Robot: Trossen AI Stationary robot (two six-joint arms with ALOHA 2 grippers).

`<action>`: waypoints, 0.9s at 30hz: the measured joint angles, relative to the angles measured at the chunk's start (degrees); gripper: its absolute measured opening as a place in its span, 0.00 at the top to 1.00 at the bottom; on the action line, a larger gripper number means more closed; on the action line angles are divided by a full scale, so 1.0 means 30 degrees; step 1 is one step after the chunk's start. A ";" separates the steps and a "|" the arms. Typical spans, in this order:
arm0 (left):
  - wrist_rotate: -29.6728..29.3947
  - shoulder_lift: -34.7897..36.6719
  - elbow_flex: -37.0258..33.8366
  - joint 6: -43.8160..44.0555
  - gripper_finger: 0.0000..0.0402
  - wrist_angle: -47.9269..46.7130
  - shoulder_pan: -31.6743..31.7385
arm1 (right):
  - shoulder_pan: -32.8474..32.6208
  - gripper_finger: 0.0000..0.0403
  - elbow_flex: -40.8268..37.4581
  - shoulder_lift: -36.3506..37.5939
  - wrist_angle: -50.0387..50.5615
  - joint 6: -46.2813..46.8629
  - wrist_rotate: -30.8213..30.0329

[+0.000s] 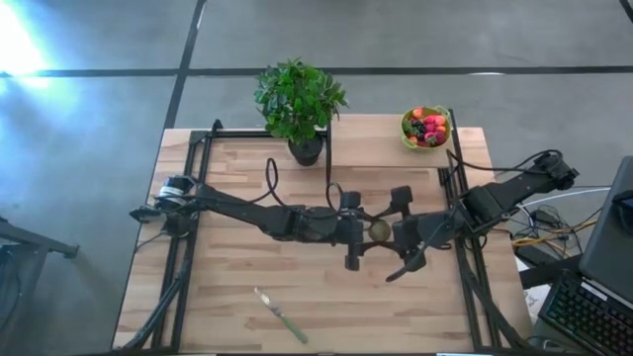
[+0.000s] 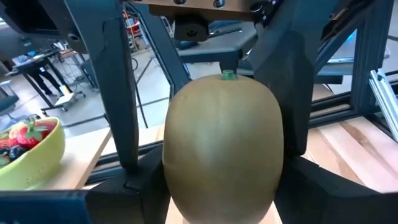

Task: Pick & Place Fruit
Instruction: Put the kiwi into the green strainer bowl on the shelf

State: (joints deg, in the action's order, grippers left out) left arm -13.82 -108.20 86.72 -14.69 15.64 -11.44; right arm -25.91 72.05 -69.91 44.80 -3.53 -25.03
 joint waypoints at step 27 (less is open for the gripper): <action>-0.0441 0.0040 0.0494 -0.0652 0.27 -0.1974 0.0069 | 0.0048 0.46 -0.0029 0.0000 0.0248 0.0491 -0.0155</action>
State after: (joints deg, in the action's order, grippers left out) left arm -15.14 -108.08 88.20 -16.64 9.71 -11.23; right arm -25.77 71.96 -69.91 45.54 -2.06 -25.50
